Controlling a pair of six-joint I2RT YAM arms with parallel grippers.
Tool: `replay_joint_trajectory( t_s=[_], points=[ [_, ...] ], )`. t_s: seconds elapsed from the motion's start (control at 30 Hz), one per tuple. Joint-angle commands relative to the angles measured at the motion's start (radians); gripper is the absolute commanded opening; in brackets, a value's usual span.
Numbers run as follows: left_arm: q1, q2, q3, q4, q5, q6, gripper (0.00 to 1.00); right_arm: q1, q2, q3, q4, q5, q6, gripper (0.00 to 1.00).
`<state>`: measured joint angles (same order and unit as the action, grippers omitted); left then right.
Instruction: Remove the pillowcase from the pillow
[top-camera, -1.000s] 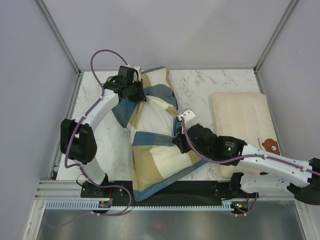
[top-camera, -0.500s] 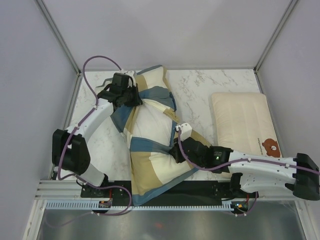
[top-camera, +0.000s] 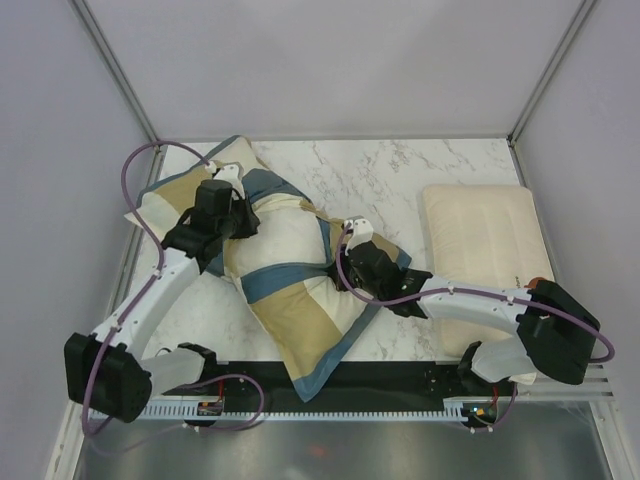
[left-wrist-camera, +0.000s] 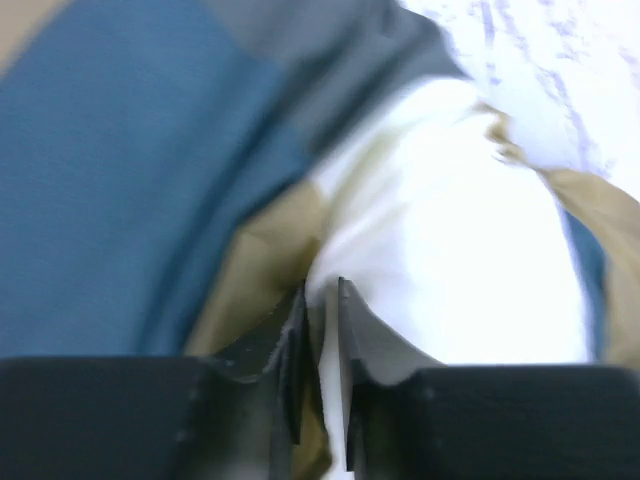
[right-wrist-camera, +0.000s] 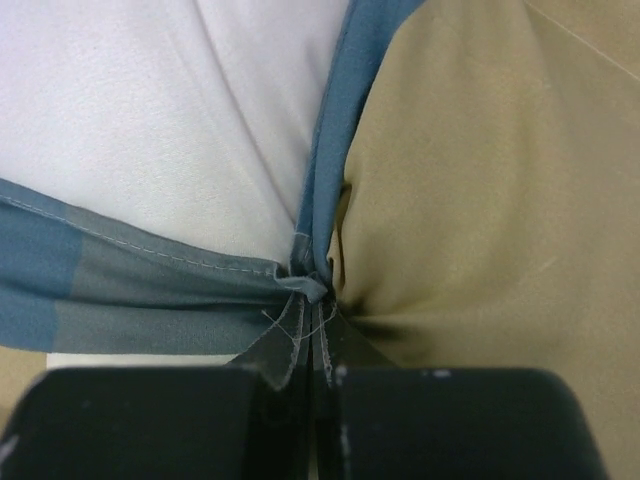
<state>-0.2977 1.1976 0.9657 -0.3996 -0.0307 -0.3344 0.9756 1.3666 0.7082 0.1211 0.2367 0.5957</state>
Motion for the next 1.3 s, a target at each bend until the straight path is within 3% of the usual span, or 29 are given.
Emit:
replay_joint_trajectory(
  t_s=[0.0,0.07,0.1,0.3,0.47,0.6,0.87,1.07,1.23,1.27],
  points=[
    [-0.105,-0.104,-0.018,-0.039,-0.015,0.061,0.29,-0.015,0.097,-0.010,-0.129,0.004,-0.076,0.00],
    [-0.165,-0.163,-0.010,-0.041,-0.035,0.090,0.45,-0.017,0.109,-0.003,-0.129,-0.013,-0.074,0.00],
    [-0.223,-0.183,-0.002,-0.039,-0.058,0.095,0.61,-0.015,0.111,-0.003,-0.130,-0.017,-0.071,0.00],
    [-0.340,-0.234,-0.004,-0.004,-0.066,0.167,0.81,-0.017,0.101,-0.009,-0.078,-0.051,-0.054,0.00],
    [-0.394,-0.147,0.002,0.002,-0.028,0.215,0.82,-0.017,0.075,-0.022,-0.067,-0.071,-0.042,0.00],
    [-0.507,-0.161,0.001,0.097,-0.060,0.247,0.82,-0.017,0.062,-0.027,-0.074,-0.069,-0.043,0.00],
    [-0.616,-0.147,0.082,0.111,-0.406,0.331,0.83,-0.015,0.051,-0.038,-0.083,-0.082,-0.042,0.00],
    [-0.696,-0.139,0.110,0.126,-0.520,0.394,0.83,-0.017,0.029,-0.038,-0.100,-0.071,-0.048,0.00],
    [-0.727,-0.124,0.128,0.134,-0.528,0.411,0.83,-0.017,0.023,-0.032,-0.106,-0.073,-0.047,0.00],
    [-0.727,-0.122,0.123,0.134,-0.374,0.437,0.83,-0.015,0.020,-0.033,-0.106,-0.073,-0.045,0.00]
  ],
)
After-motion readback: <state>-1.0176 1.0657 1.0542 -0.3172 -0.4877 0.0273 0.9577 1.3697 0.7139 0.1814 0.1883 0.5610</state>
